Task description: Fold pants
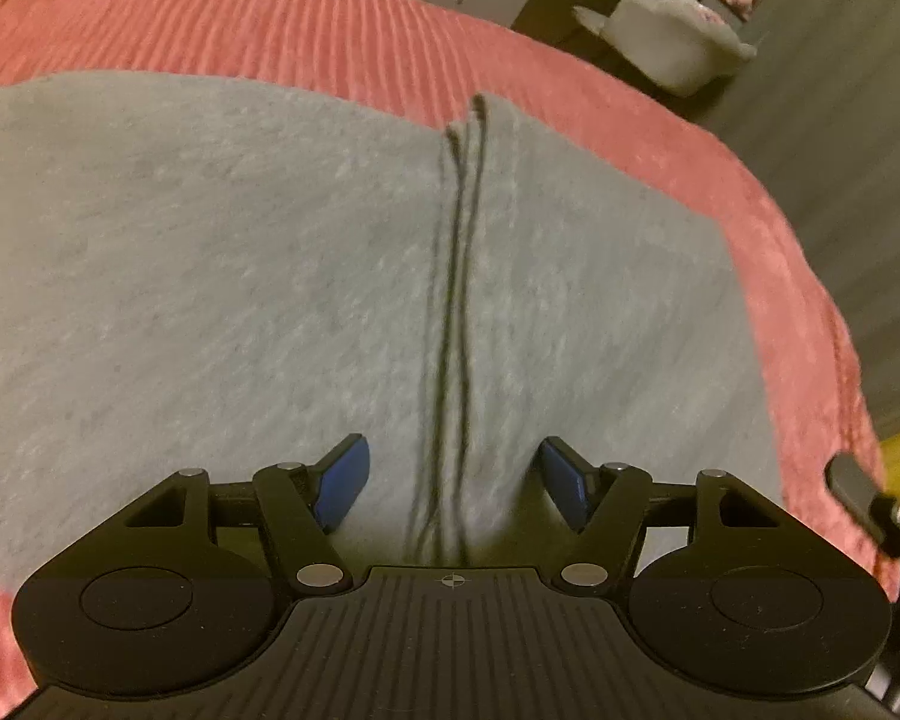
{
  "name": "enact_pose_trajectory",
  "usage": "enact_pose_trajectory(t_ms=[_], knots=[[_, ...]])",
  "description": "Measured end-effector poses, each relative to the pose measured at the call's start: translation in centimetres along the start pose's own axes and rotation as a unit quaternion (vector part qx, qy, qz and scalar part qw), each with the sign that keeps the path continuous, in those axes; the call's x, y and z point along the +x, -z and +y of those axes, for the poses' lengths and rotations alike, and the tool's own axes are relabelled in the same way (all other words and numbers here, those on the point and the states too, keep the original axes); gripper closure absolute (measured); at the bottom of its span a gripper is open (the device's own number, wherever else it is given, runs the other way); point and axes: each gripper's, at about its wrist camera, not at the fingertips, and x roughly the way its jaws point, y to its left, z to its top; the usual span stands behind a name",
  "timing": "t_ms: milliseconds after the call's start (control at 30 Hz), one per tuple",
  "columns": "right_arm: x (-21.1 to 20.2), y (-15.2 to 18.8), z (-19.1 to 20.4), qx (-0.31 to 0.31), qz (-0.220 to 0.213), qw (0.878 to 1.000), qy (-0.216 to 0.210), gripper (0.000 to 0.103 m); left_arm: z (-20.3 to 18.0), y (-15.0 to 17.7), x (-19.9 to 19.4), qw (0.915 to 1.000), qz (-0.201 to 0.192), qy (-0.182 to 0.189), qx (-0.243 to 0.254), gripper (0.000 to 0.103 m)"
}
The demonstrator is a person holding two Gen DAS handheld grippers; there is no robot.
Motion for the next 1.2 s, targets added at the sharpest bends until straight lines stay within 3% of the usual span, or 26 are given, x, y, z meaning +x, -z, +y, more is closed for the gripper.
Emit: enact_pose_trajectory(t_ms=[167,233,267,300,500,700,867,967,1100,1200], knots=[[0.2,0.1,0.0,0.0,-0.001,1.0,-0.003,0.011,-1.2,-1.6,3.0,0.9996,0.019,0.013,-0.017,0.034],[0.3,0.1,0.0,-0.001,-0.001,1.0,-0.005,0.01,-1.1,-2.3,3.1,0.9989,0.014,0.027,-0.035,0.052],[0.3,0.2,0.0,0.0,-0.002,1.0,-0.005,0.01,-1.1,-2.5,3.2,0.9984,0.016,0.034,-0.041,0.07],[0.3,0.2,0.0,-0.001,-0.002,1.0,-0.005,0.01,-0.9,-2.7,3.2,0.9975,0.02,0.045,-0.05,0.078],[-0.2,0.3,-0.3,0.009,-0.016,0.999,-0.025,0.009,-0.3,-3.1,0.7,0.9955,-0.005,0.062,-0.071,0.084],[-1.0,0.5,0.0,0.0,-0.042,0.998,-0.056,0.006,1.0,-3.5,-3.6,0.9983,-0.048,0.022,-0.024,0.084],[-0.4,0.5,0.3,-0.01,-0.03,0.999,-0.036,0.006,4.0,-2.7,-5.6,0.9942,-0.076,-0.075,0.012,0.084],[0.1,0.4,0.5,-0.009,-0.021,0.999,-0.026,0.006,7.1,-2.2,-5.5,0.9957,-0.063,-0.049,-0.048,0.08],[0.2,0.3,0.7,-0.019,-0.017,1.0,-0.017,0.006,8.3,-1.4,-5.4,0.9936,-0.068,-0.052,-0.073,0.056],[0.4,0.4,0.4,-0.017,-0.009,1.0,-0.013,0.006,8.8,-1.8,-5.0,0.9943,-0.061,-0.022,-0.085,0.04]])
